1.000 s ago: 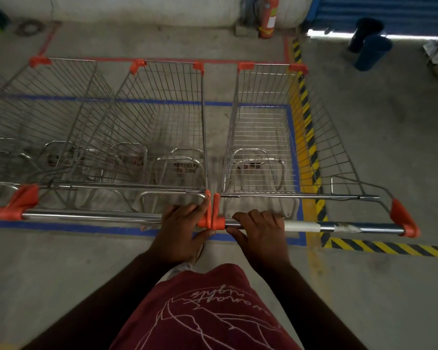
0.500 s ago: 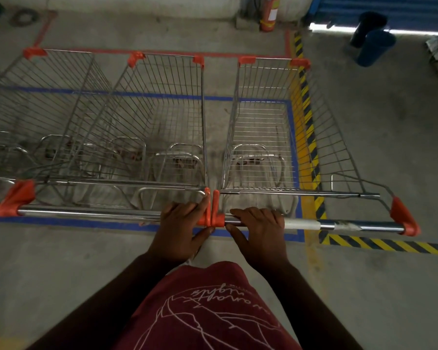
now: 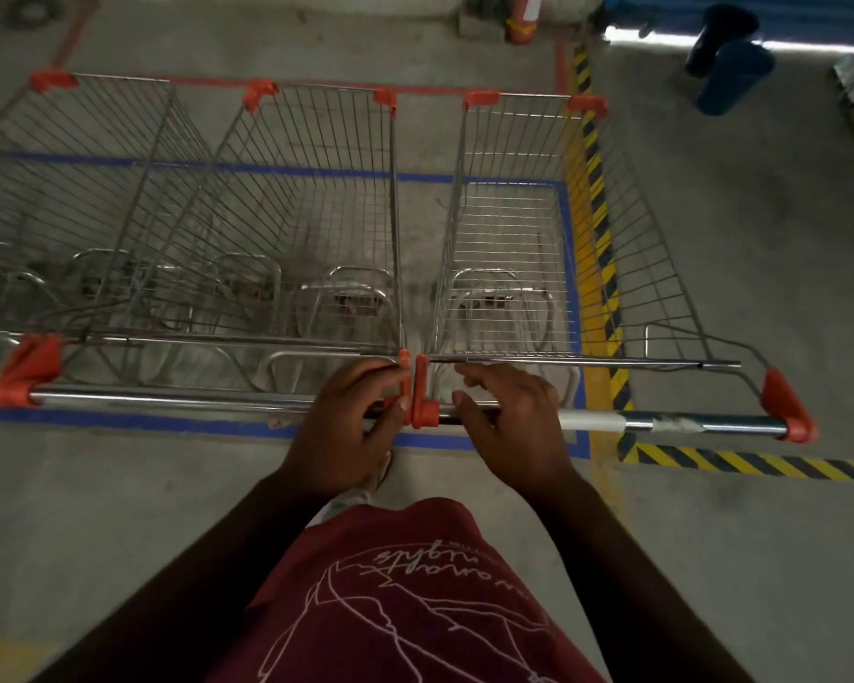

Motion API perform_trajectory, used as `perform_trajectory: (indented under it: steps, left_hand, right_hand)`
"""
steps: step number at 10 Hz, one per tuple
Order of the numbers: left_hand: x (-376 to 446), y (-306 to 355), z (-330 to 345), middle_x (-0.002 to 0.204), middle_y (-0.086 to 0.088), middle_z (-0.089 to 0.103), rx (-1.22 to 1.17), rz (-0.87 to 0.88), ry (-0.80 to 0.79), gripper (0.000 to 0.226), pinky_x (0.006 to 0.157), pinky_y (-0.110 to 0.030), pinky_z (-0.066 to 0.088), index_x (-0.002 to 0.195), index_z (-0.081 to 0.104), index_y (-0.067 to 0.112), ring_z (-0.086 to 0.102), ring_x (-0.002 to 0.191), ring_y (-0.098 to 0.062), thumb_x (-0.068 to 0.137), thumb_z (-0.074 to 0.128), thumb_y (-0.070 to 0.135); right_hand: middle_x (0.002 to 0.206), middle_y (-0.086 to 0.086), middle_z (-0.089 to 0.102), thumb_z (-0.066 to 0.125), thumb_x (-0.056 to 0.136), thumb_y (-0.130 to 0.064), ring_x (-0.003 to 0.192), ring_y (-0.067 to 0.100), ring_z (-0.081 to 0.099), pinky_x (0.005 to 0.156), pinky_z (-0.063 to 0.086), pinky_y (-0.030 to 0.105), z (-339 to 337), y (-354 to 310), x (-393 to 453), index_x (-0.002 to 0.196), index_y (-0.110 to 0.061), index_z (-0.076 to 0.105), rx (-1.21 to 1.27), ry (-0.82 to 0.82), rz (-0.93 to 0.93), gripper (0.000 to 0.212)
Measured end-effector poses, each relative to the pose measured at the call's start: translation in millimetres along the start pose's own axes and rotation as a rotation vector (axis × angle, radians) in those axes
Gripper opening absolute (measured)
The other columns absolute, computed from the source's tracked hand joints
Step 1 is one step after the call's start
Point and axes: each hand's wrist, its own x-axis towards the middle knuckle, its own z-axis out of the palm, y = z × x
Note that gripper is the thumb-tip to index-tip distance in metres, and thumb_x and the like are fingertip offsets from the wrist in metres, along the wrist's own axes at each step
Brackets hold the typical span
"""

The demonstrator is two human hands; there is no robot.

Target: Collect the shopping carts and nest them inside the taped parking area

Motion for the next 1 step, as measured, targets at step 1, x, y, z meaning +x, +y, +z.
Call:
perform_trajectory:
  steps: [1]
  left_hand:
    - [16.5,4.3,-3.4,0.131,0.001,0.059,0.021,0.001,-0.018,0.037,0.104,-0.023,0.042,0.132,0.065,0.013,0.055,0.122,-0.010,0.098,0.062,0.027]
  right_hand:
    - [0.107,-0.007,0.072,0.066,0.097,-0.033,0.099,0.015,0.068,0.091,0.049,0.040,-1.9,-0.3,24.0,0.124,-0.023,0.072,0.030,0.032,-0.068,0.030]
